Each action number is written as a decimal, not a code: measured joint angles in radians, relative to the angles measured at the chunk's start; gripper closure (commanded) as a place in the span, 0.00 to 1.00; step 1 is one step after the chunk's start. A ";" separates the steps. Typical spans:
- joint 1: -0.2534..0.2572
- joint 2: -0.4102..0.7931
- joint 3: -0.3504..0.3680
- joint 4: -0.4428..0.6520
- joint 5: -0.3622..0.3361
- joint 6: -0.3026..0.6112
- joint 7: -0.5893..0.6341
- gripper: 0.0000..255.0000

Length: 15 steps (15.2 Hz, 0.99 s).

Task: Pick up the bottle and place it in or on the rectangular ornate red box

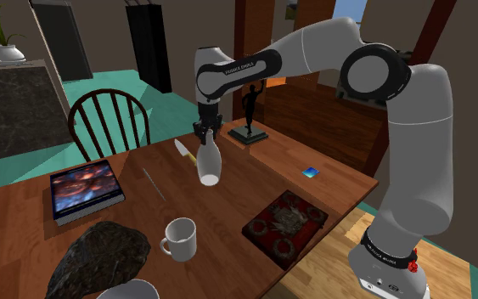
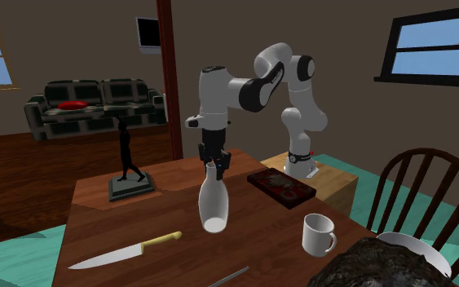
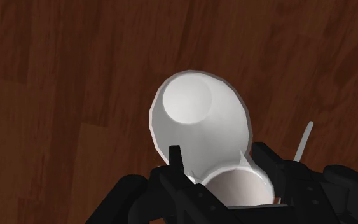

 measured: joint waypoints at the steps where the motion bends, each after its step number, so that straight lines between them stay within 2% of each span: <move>1: 0.000 0.000 0.000 0.000 0.000 0.000 0.000 1.00; 5: 0.000 -0.002 0.000 0.001 0.000 -0.004 0.000 1.00; 15: 0.000 -0.020 0.001 0.103 0.004 -0.124 -0.004 1.00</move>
